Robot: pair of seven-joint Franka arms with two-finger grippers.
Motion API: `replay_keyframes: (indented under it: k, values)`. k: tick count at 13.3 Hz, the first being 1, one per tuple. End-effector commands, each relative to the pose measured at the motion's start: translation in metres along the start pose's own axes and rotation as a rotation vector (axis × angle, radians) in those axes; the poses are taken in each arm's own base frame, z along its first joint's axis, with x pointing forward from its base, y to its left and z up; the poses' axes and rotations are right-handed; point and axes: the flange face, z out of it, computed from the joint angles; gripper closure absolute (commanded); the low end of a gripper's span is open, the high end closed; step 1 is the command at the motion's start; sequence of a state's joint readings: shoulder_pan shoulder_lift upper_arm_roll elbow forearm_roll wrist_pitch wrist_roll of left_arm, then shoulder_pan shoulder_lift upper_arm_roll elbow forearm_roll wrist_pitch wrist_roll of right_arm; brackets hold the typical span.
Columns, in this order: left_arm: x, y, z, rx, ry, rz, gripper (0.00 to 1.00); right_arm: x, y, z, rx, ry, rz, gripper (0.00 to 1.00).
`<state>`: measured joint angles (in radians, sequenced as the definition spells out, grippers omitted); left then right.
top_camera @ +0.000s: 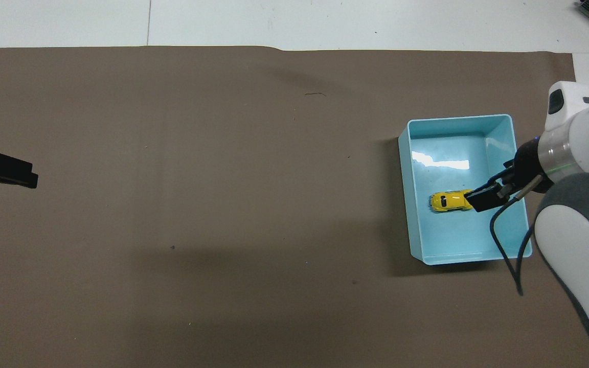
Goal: Wind up and store yellow beetle car
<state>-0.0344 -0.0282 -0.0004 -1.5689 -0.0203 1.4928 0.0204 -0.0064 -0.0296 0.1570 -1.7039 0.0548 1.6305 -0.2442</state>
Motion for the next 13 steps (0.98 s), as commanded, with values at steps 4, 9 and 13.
replay_keyframes:
  k: [4,9,13]
  values:
    - [-0.006,-0.002,0.000,-0.003,-0.009,0.005,0.00,-0.009,0.013,-0.046,0.009,0.000,0.332,0.00]
    - [-0.006,-0.002,-0.001,-0.003,-0.007,0.005,0.00,-0.023,0.035,-0.051,-0.015,-0.042,0.407,0.00]
    - [-0.006,-0.002,0.001,-0.003,-0.010,0.005,0.00,-0.021,0.033,-0.067,-0.014,-0.010,0.493,0.00]
